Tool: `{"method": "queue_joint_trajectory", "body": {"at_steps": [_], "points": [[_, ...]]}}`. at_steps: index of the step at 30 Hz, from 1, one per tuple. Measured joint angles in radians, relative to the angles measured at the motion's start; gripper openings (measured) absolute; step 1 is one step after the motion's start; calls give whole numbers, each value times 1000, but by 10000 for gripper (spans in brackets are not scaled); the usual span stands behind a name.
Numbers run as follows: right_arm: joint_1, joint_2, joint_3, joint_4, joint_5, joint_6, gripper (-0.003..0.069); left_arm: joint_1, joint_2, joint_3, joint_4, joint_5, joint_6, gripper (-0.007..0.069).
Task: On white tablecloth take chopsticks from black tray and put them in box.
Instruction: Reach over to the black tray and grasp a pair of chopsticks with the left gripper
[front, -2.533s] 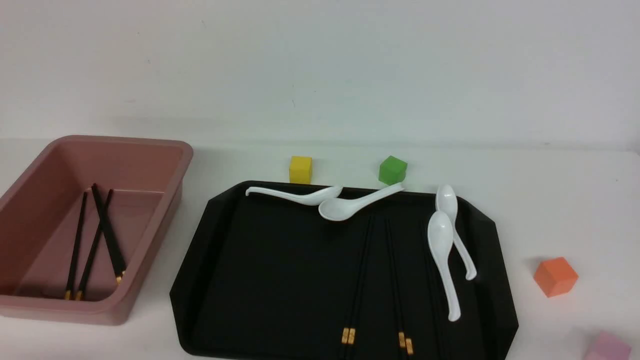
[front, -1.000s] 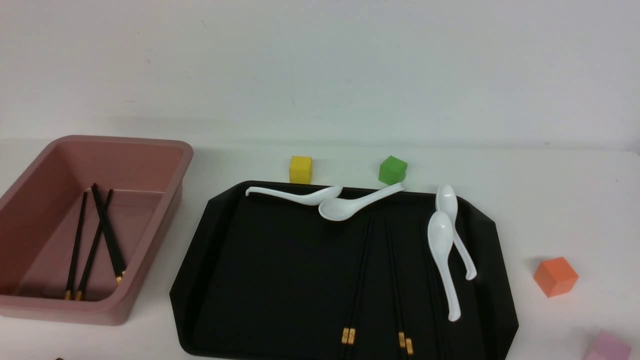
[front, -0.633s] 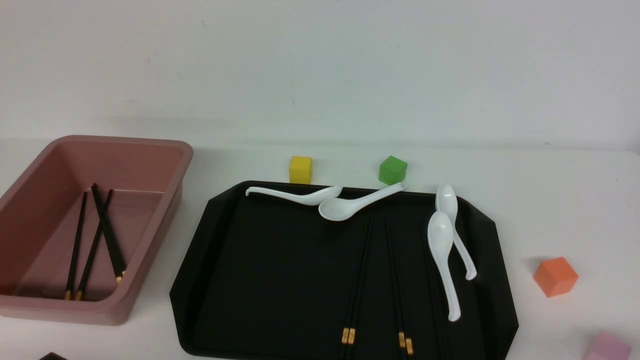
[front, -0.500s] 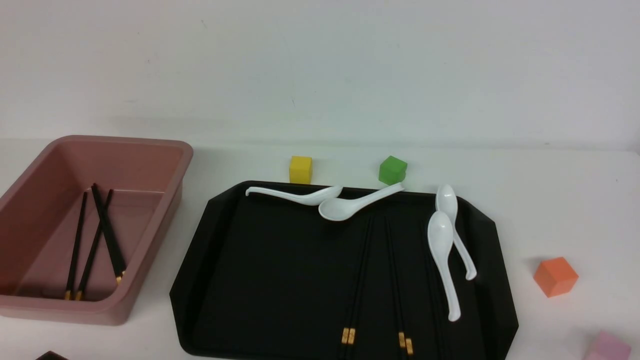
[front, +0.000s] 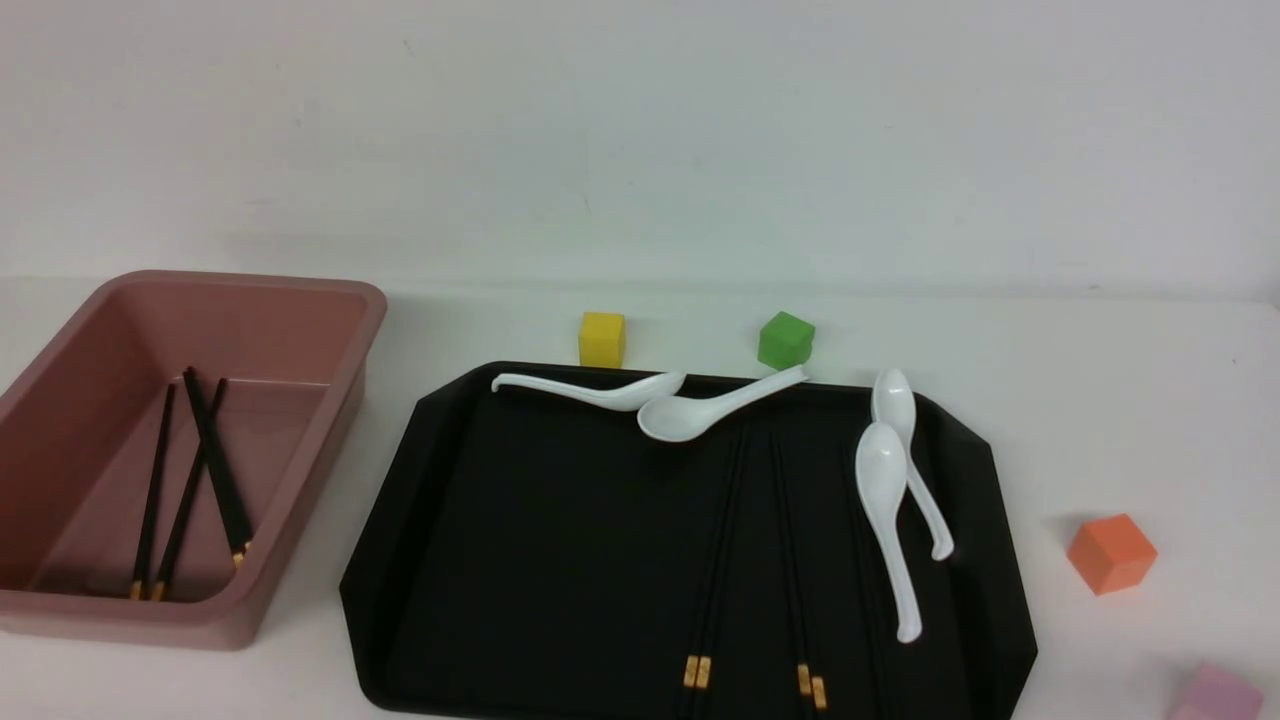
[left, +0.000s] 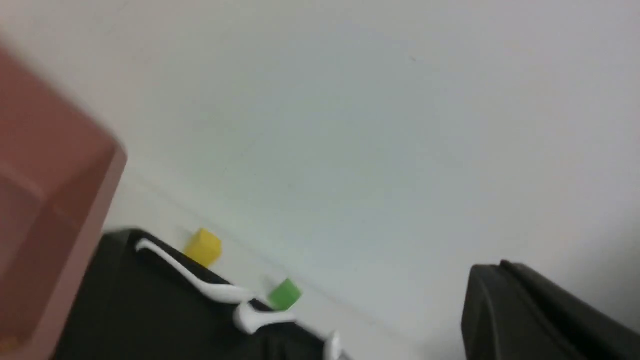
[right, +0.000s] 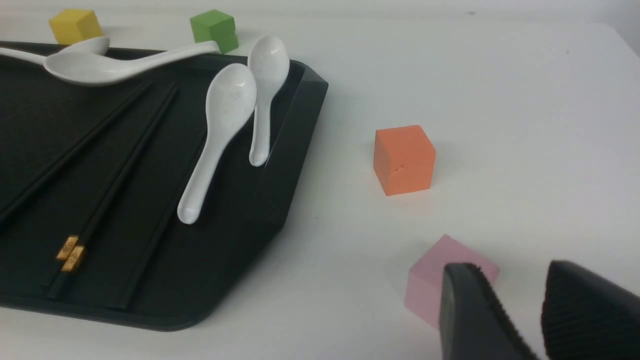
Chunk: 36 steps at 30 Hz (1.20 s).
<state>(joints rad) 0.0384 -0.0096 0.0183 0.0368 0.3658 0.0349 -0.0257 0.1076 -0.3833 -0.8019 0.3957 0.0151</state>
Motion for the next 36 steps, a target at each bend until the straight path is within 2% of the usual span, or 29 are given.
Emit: {"method": "queue_joint_trajectory", "body": {"at_steps": [3,9,10,12,16,20,26,27,29,31,36], "points": [[0,0,0,0,0,0,242,0,137,-119,55,180,15,-13],[0,0,0,0,0,0,242,0,554,-292,217,636,-199,-13],[0,0,0,0,0,0,242,0,569,-302,227,649,-206,-13],[0,0,0,0,0,0,242,0,756,-358,270,757,-202,-13],[0,0,0,0,0,0,242,-1,950,-422,238,770,-158,-13],[0,0,0,0,0,0,242,-68,1102,-502,248,769,-172,-13],[0,0,0,0,0,0,242,-339,1280,-652,414,737,-374,-13],[0,0,0,0,0,0,242,-349,1292,-657,428,737,-388,-13],[0,0,0,0,0,0,242,-475,1374,-739,513,736,-460,-13],[0,0,0,0,0,0,242,-559,1446,-809,577,736,-498,-13],[0,0,0,0,0,0,242,-691,1629,-982,706,737,-567,27]]}}
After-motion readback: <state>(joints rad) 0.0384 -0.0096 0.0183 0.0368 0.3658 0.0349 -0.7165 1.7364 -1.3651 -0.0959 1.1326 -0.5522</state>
